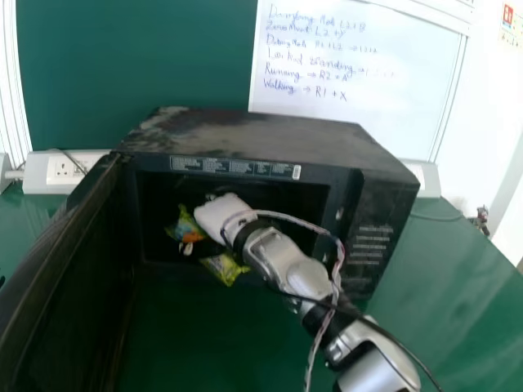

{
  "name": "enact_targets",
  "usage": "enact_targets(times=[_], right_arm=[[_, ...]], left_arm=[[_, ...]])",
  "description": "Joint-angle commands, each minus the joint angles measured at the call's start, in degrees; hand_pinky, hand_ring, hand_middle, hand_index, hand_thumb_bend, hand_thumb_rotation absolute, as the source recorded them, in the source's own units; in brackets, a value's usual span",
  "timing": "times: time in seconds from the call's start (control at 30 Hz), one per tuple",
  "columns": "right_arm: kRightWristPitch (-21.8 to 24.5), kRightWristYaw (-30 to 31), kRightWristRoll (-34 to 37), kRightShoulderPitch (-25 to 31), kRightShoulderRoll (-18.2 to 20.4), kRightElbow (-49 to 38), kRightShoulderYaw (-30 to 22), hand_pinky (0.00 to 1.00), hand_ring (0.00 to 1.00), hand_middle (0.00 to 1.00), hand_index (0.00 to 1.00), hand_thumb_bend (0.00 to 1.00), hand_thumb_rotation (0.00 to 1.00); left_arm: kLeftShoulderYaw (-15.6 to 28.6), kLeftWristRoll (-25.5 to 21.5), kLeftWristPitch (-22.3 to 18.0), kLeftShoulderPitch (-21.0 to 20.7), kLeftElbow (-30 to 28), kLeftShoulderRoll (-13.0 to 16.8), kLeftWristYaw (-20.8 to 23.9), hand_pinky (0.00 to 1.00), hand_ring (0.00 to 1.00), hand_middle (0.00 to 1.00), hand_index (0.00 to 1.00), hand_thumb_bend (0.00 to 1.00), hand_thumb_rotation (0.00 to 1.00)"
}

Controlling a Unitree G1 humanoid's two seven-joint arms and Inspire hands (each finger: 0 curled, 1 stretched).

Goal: Put biscuit inside oven

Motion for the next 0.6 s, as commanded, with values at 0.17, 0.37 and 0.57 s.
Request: enact_targets(times=[0.17, 0.37, 0.57], right_arm=[[2.33, -2.78, 1.49, -2.57, 1.3, 4.14, 0.71, 0.73, 0.74, 0.77, 0.49, 0.52, 0.13], [2.71, -8.72, 1.5, -3.31, 2.43, 9.11, 2.15, 0.69, 0.72, 0.76, 0.49, 0.52, 0.13], [4.47, -13.98, 1.02, -3.01, 3.55, 12.08, 4.03, 0.48, 0.52, 0.58, 0.49, 0.53, 0.13]], left_arm=[[-0.38, -0.43, 0.46, 0.21, -0.98, -0.18, 0.01, 0.83, 0.89, 0.9, 0.94, 0.9, 0.79], [-0.35, -0.91, 0.57, 0.23, -1.07, -0.29, 0.03, 0.84, 0.89, 0.9, 0.94, 0.91, 0.78], [-0.32, -0.94, 0.18, 0.38, -0.78, -0.27, -0.45, 0.84, 0.89, 0.9, 0.94, 0.9, 0.78]])
